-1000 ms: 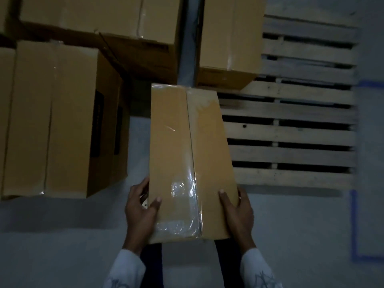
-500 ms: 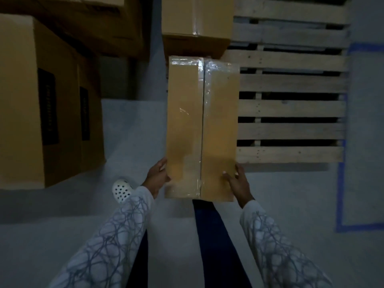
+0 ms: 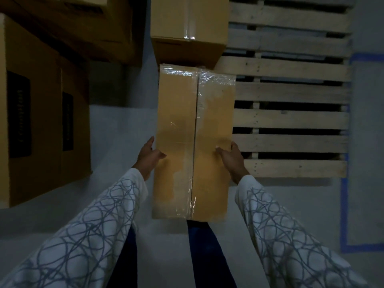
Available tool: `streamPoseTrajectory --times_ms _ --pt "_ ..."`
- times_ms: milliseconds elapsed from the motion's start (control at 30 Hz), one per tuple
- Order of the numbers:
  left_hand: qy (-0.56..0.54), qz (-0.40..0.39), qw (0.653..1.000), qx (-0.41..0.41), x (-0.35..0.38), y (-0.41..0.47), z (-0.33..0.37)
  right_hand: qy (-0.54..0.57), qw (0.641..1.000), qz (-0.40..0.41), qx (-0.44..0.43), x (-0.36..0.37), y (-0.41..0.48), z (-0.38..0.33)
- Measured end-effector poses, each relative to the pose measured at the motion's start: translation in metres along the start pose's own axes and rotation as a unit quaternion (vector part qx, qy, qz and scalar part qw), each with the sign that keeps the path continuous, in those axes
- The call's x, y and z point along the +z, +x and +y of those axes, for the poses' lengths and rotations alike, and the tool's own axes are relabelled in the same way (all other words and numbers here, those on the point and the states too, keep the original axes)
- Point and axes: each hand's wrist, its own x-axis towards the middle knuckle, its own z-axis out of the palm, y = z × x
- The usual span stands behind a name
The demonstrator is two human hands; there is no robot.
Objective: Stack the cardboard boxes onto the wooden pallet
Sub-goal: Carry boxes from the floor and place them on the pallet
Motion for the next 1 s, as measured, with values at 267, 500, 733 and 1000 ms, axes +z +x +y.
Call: streamPoseTrajectory --times_ms 267,500,733,1000 --pt "-0.048 0.011 0.999 0.018 0.001 -0.002 0.032 -0.008 1.0 0.019 -0.003 0.006 0.012 -0.02" --pt "-0.047 0.013 0.998 0.03 -0.007 0.009 0.061 -0.015 1.0 0.014 -0.01 0.01 0.03 -0.056" --pt "-0.037 0.002 0.999 0.033 -0.009 0.025 0.077 -0.002 1.0 0.0 -0.011 0.012 0.044 -0.076" --pt "-0.019 -0.015 0.999 0.028 -0.007 0.029 0.074 -0.051 0.999 -0.009 -0.003 0.019 0.054 -0.071"
